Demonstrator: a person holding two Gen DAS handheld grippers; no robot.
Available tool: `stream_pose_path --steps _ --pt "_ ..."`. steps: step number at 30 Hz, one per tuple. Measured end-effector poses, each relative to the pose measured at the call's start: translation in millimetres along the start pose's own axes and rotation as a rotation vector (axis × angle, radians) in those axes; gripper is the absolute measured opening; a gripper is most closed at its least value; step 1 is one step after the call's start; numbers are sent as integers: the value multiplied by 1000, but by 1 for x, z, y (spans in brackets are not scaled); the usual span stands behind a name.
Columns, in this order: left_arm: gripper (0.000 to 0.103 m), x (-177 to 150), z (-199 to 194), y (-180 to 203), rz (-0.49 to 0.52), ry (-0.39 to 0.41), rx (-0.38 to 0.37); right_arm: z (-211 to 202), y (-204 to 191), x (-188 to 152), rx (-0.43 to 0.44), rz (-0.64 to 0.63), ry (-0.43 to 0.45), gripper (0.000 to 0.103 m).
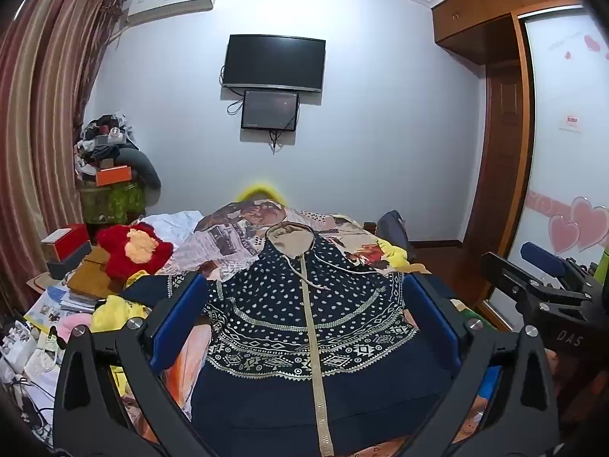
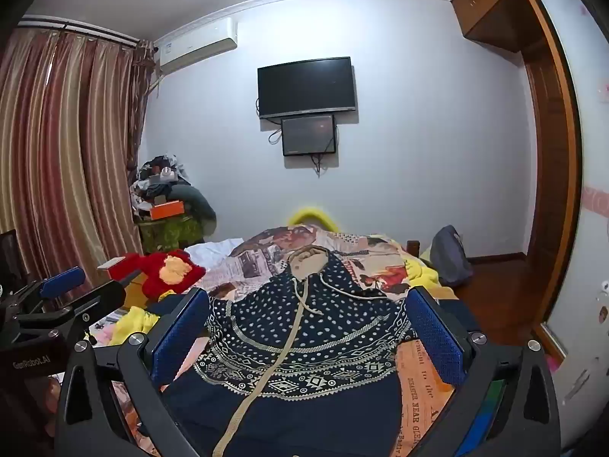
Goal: Fold large clothes
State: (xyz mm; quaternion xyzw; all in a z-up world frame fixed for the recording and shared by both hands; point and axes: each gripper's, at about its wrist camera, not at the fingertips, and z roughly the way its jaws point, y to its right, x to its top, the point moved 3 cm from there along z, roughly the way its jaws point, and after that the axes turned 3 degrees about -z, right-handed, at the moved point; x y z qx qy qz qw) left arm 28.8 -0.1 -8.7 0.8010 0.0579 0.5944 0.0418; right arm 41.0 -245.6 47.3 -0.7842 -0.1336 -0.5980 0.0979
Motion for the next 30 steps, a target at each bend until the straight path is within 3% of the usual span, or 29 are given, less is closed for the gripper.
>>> stream_pose_path --steps 30 --pt "103 3 0 2 0 2 -7 1 -1 1 -2 -2 0 103"
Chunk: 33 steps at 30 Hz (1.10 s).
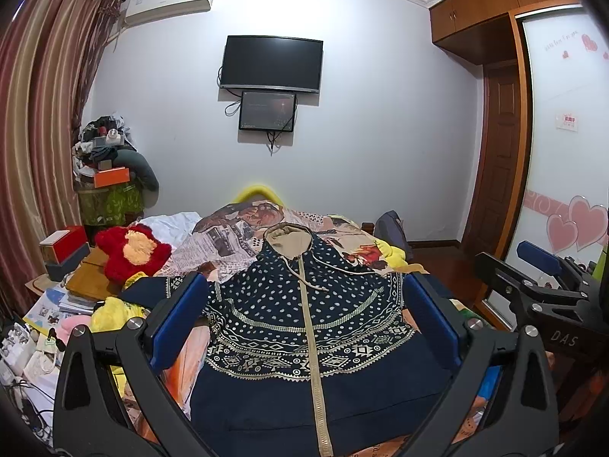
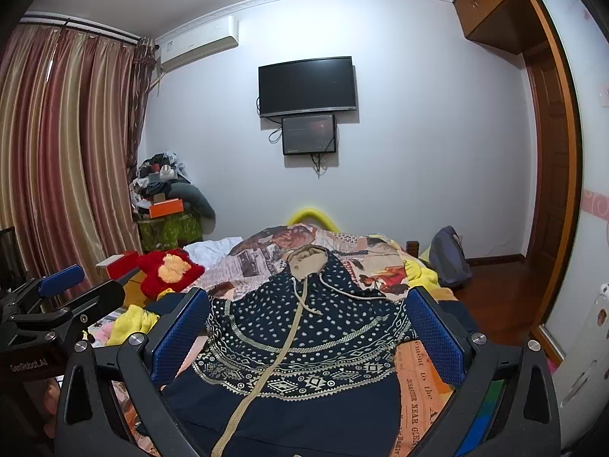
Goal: Fold large clothes
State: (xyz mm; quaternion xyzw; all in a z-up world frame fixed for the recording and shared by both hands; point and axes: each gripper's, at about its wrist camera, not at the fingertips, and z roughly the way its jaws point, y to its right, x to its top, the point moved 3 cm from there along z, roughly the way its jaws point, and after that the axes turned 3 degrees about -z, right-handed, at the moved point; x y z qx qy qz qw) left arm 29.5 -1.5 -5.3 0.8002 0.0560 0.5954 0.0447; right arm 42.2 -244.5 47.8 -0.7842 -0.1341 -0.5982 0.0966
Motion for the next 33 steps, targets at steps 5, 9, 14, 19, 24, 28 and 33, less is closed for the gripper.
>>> stream_pose_path --steps 5,9,14,19,24,28,33 --pt "103 0 0 0 0 -2 -4 0 0 0 0 0 -1 103" --pt "103 -1 0 -1 1 -3 -5 0 0 0 1 0 -2 103" --pt "103 0 0 1 8 -4 -6 1 1 1 0 0 -3 103" --pt "103 0 -1 4 16 -2 -4 1 1 2 -1 0 -4 103" --pt "103 -1 -1 5 16 -2 -4 -1 1 8 -1 0 -6 103" --pt "103 -1 -2 5 16 -2 -5 1 2 -2 -2 2 -8 103" --pt "103 -1 -2 6 17 -3 -5 1 3 -3 -2 2 -8 103"
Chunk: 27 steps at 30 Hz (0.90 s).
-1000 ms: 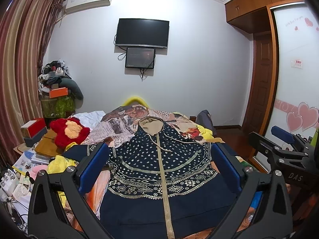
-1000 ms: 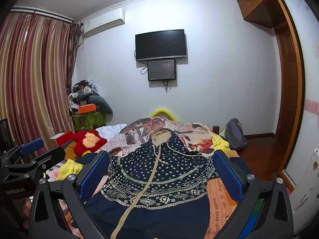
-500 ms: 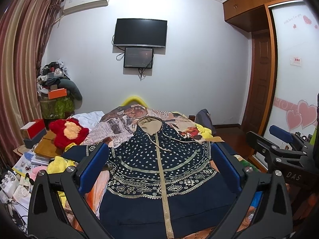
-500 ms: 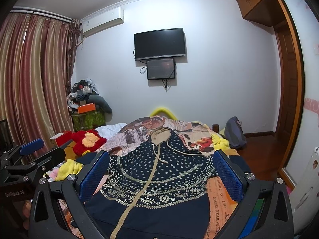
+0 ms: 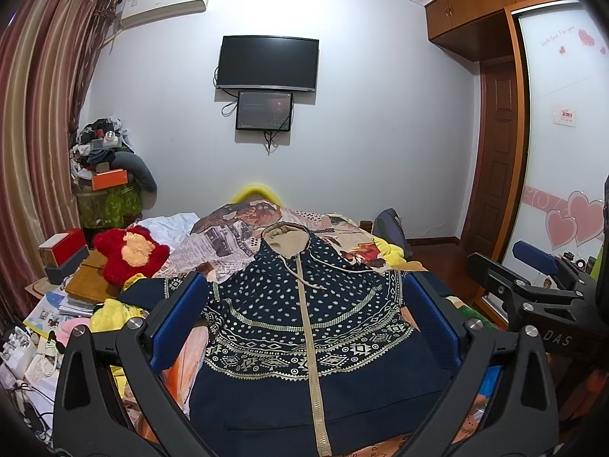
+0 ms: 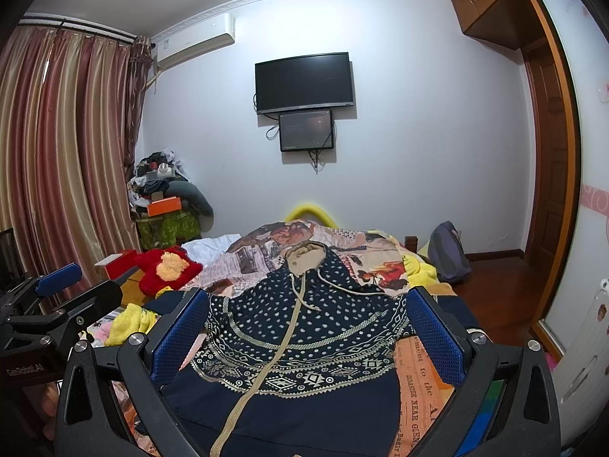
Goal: Fold large clothes
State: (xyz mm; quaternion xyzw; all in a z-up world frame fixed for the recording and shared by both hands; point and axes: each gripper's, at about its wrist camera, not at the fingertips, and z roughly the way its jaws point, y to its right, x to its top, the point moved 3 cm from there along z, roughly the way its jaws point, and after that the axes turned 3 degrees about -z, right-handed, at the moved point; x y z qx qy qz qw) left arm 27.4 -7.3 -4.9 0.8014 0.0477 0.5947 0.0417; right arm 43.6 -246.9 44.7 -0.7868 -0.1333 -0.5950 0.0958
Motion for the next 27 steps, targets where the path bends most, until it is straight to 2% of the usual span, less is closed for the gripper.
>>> stream_pose_path --steps 27 --pt "103 0 13 -8 -22 -25 9 1 0 1 0 1 -7 103"
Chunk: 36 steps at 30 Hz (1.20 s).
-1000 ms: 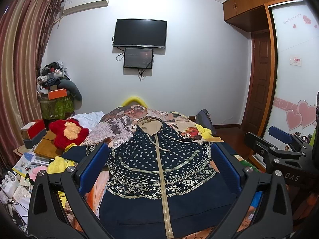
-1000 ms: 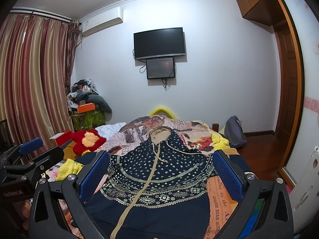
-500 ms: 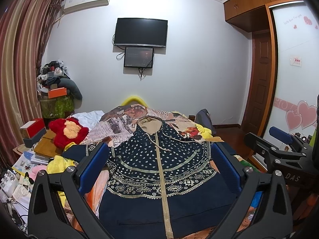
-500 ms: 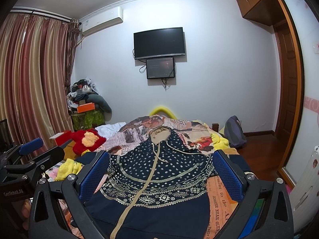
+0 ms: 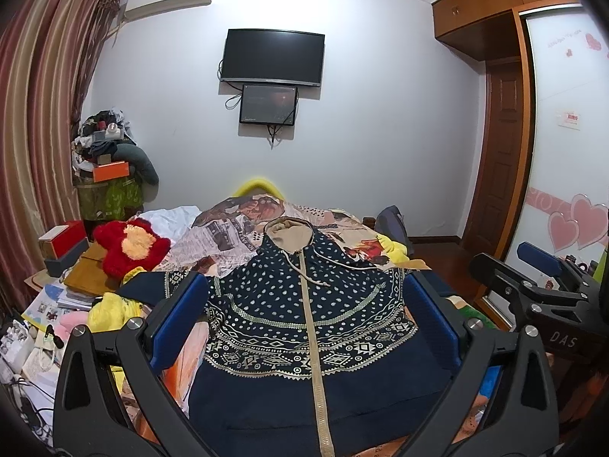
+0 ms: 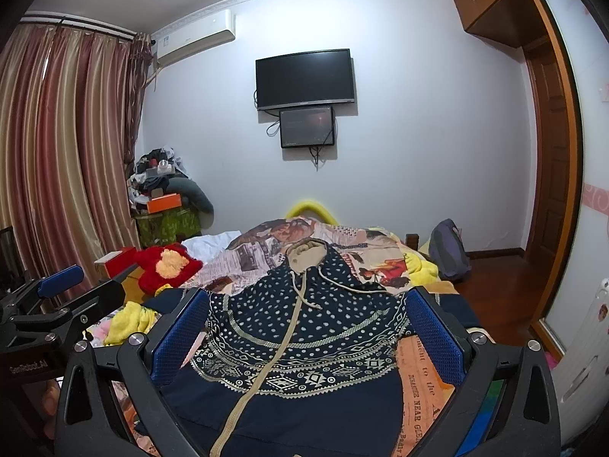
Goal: Fold large clothes
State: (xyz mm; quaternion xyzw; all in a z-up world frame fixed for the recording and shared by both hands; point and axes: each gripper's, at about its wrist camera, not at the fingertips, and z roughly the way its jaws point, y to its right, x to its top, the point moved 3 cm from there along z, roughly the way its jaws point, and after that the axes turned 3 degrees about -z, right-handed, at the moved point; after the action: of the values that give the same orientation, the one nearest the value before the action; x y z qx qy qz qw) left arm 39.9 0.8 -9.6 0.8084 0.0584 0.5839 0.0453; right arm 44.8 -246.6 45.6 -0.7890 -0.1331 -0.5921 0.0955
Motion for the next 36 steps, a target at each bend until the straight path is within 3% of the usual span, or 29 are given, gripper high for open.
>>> stream_pose_path --steps 5,9,18,24,31,36 --pt "103 -1 14 -11 -10 -9 12 30 -4 -20 2 -7 -20 103" --pt "103 0 36 -27 -9 -11 54 55 -7 -17 5 -11 -49 103" --pt "103 -9 125 -105 -68 -107 163 131 -13 -10 36 -24 -144 103" --pt "103 -35 196 -187 -193 -257 219 206 -22 -17 68 -57 -240 103" --pt "103 -77 247 -266 -317 -416 280 307 -36 -48 89 -120 -383 103" --pt "103 -89 274 -303 -396 -471 242 364 -40 -77 94 -155 -495 103"
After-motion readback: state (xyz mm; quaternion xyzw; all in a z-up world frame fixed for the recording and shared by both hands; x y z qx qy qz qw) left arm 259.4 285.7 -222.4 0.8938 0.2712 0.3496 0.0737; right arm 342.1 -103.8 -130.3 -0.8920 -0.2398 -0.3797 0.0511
